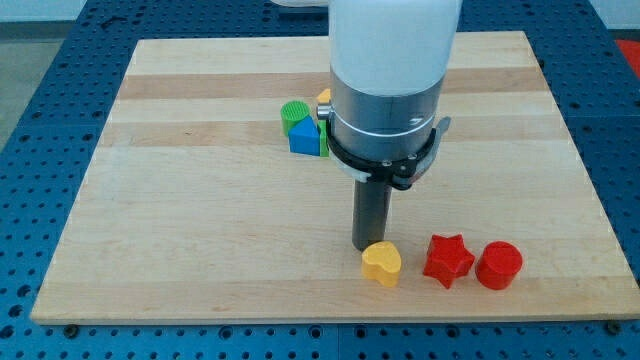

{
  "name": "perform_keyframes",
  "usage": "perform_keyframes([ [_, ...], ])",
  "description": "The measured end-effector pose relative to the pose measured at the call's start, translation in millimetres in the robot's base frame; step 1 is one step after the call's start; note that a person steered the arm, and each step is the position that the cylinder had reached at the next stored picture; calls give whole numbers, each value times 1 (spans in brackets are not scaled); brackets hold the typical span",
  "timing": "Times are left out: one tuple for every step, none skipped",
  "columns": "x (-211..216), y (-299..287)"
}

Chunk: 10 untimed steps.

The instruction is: Move yellow heart towards red star

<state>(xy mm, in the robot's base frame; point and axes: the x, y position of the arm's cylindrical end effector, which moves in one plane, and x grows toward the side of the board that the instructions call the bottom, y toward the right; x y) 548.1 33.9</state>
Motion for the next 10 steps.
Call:
perform_keyframes([
  [-16,0],
  [-27,-15],
  [7,-52],
  [44,-61],
  [48,-52],
  [36,-50],
  [36,-31],
  [36,-13],
  [36,-7],
  [20,-19],
])
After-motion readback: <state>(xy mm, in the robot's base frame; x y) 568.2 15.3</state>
